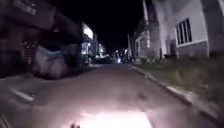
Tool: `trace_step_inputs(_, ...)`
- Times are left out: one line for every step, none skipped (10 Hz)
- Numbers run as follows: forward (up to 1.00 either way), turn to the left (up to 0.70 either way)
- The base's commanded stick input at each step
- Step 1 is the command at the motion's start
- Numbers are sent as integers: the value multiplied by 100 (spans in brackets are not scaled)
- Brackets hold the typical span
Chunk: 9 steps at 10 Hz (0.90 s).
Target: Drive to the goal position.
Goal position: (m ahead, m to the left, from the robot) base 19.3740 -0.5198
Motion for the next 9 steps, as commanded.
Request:
trace_step_inputs(100,0)
trace_step_inputs(100,0)
trace_step_inputs(100,0)
trace_step_inputs(100,0)
trace_step_inputs(100,0)
trace_step_inputs(100,0)
trace_step_inputs(100,0)
trace_step_inputs(100,0)
trace_step_inputs(100,0)
